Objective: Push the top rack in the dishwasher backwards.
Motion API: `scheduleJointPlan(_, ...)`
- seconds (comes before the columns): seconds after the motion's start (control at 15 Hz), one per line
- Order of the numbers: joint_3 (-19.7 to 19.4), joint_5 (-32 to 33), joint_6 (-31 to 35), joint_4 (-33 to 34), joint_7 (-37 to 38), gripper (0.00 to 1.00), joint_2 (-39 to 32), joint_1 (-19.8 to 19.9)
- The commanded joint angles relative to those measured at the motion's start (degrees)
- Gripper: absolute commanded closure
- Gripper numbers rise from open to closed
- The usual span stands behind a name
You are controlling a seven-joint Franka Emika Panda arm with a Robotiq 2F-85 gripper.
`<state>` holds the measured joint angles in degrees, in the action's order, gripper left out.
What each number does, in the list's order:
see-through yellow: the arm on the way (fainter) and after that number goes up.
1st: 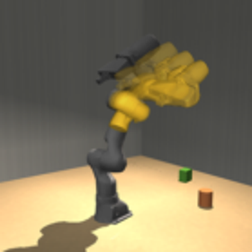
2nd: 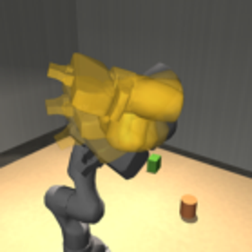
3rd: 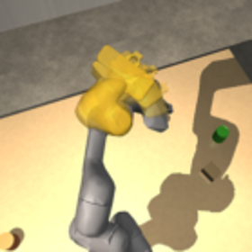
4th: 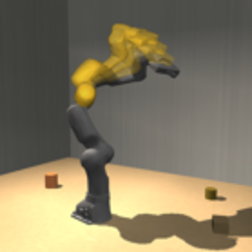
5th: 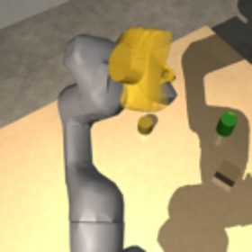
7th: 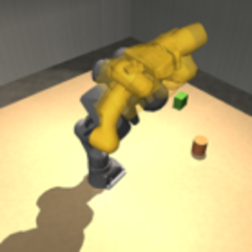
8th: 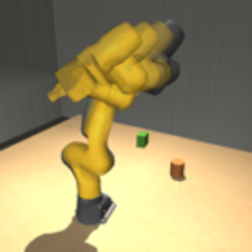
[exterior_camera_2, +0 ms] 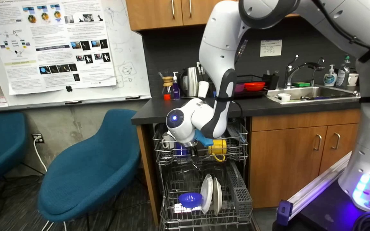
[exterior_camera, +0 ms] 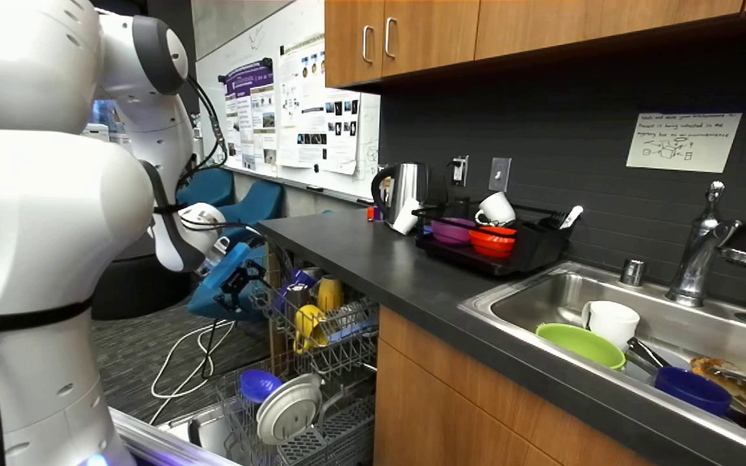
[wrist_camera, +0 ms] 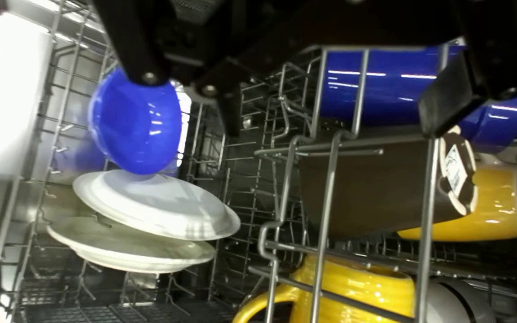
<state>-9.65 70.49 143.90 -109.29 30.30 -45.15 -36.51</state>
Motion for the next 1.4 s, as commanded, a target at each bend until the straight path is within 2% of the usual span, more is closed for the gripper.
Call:
scheduleJointPlan(0.0,2.98,4.33,-6.09,4.77,0.05,0.0,0.09,6.13)
scheduleJointPlan(0.27,7.82,6.92,-9.38,6.34,0.04,0.0,0.0,11.44)
scheduleJointPlan(0.73,16.99,4.79,-4.57,-3.5,-0.42,0.0,2.66,16.24)
scheduleJointPlan(0.93,18.55,5.56,-4.31,-5.49,0.69,0.0,2.53,15.75)
scheduleJointPlan(1.33,17.98,7.36,-6.48,-1.89,0.31,0.0,0.63,15.0)
